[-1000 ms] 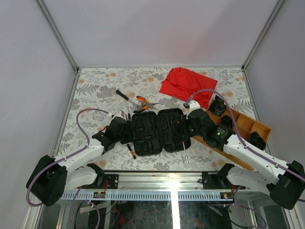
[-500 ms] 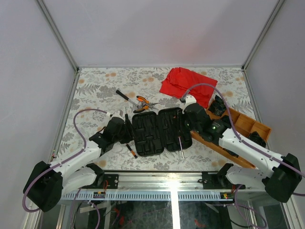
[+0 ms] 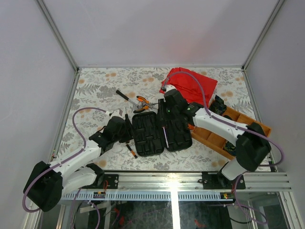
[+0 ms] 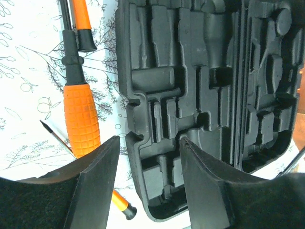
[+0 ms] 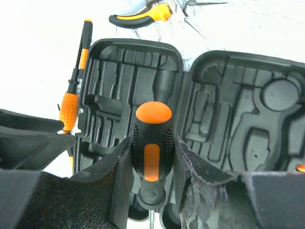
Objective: Sort the tools into containers
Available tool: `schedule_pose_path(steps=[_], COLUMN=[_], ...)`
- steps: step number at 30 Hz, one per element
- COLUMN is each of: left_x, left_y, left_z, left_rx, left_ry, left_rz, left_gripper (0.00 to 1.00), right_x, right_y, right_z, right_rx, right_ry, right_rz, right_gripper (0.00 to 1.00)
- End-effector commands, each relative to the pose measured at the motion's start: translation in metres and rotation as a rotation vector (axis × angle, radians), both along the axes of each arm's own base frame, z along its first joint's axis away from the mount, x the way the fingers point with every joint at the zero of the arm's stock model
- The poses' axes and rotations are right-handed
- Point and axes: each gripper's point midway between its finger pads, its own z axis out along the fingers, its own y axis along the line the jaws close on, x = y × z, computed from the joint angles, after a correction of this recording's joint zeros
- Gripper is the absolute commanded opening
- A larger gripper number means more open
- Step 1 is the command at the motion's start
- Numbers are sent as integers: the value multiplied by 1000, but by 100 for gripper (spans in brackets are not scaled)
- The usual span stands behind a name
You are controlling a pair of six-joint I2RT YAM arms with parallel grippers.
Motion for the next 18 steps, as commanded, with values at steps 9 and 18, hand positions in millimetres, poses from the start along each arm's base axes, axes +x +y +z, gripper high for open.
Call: schedule_pose_path(steps=[9,18], left_x=[7,7], left_y=[5,5], left_z=[-11,-8], left_rx=[50,32], left_ry=[-16,-21], left_rz=[-5,11], left_gripper=[51,50], right_x=[33,43], right_y=[55,60], right_z=[-28,-63], right_rx=[39,-4], right_ry=[103,136], right_rz=[38,15], right_gripper=[3,9])
